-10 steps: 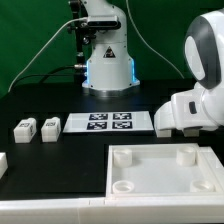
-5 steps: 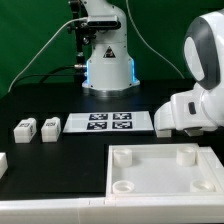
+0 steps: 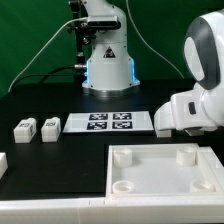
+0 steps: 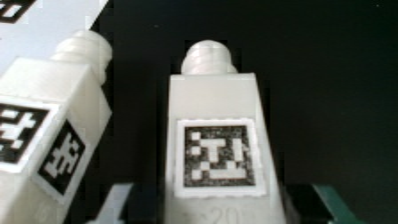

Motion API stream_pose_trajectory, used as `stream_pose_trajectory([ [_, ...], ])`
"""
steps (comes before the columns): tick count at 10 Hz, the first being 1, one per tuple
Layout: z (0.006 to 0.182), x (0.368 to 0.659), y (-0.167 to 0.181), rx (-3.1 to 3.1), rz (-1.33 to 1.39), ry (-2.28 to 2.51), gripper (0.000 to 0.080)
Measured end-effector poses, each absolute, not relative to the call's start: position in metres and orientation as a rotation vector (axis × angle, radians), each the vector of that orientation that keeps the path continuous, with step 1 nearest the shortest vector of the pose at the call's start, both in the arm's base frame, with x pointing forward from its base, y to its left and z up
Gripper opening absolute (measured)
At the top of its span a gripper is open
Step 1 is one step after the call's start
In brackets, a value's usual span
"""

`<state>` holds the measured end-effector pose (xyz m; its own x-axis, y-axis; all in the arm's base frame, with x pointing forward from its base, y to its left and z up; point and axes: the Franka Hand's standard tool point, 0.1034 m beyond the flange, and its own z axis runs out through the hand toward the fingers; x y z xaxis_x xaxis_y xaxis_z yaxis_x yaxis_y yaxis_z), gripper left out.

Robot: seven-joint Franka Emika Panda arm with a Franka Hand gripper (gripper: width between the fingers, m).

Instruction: Assemble one leg

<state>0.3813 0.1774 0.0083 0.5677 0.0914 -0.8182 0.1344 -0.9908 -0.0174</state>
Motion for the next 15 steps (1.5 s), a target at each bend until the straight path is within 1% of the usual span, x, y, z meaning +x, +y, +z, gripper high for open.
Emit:
stream_pose_trajectory([
  [2,0.009,0.383,0.178,2.743,-1.423,0.197,0.0292],
  [3,0.019,0.393,0.174,2.75,-1.424,0.244,0.0292],
  [4,0.036,0.412,0.17,2.781,-1.401,0.275,0.0292],
  [5,0.058,0.434,0.164,2.837,-1.33,0.294,0.0292],
  [6,0.079,0.442,0.154,2.853,-1.314,0.302,0.0292],
  [7,0.091,0.46,0.146,2.917,-1.226,0.315,0.0292],
  [8,0.114,0.484,0.134,3.025,-0.99,0.286,0.0292],
  [9,0.137,0.49,0.121,3.088,-0.783,0.244,0.0292],
  [10,0.155,0.495,0.115,3.122,-0.651,0.218,0.0294],
  [11,0.168,0.504,0.115,3.163,-0.456,0.198,0.0294],
  [12,0.175,0.504,0.115,3.177,-0.315,0.193,0.0294],
  [13,0.172,0.506,0.114,3.191,-0.152,0.19,0.0294],
  [14,0.171,0.506,0.114,3.196,-0.049,0.187,0.0294],
  [15,0.172,0.513,0.114,3.2,0.157,0.185,0.0294],
])
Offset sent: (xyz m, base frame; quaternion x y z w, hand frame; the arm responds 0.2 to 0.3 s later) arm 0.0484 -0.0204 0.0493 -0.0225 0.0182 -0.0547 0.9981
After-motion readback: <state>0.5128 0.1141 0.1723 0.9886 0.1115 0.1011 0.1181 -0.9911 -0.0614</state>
